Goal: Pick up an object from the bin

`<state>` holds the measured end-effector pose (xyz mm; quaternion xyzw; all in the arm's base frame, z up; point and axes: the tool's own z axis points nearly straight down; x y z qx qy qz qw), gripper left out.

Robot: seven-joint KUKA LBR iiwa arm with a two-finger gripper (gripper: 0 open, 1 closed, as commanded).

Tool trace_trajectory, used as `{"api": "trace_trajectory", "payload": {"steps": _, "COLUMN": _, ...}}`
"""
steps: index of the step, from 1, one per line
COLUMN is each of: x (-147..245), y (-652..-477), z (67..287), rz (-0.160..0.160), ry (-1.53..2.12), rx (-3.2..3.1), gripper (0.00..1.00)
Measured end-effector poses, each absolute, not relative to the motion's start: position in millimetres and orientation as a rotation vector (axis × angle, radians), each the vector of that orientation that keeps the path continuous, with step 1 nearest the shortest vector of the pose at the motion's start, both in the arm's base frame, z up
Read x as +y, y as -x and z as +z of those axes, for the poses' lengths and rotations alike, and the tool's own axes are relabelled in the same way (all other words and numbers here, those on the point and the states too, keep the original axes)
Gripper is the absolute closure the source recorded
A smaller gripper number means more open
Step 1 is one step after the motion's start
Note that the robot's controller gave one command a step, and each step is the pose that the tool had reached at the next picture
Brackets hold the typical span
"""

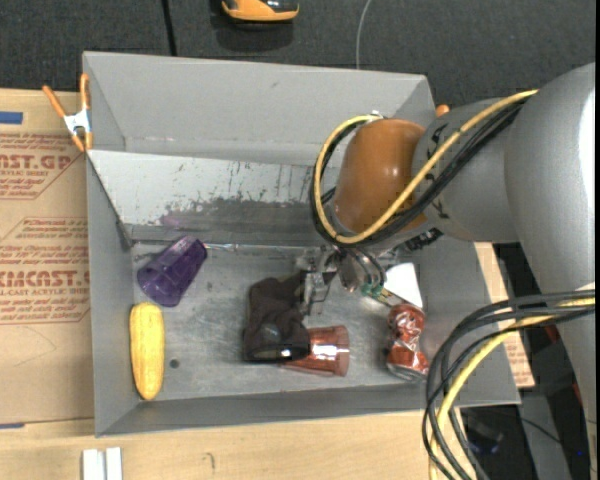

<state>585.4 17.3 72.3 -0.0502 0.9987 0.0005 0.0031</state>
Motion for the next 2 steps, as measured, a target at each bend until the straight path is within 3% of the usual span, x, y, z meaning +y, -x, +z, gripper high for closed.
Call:
{"api": "trace_trajectory", "payload": {"steps": 1, "x": 17, "y": -585.5, "z": 72, "rz": 0.002, "ry": 0.157, "rx": 3.131, "gripper": 1.0}}
{"api": "trace_trajectory", "payload": {"steps": 2, "x": 14, "y": -583.4, "z": 273, "rz": -0.001, "ry": 0.219, "rx": 3.134, "gripper": 1.0}}
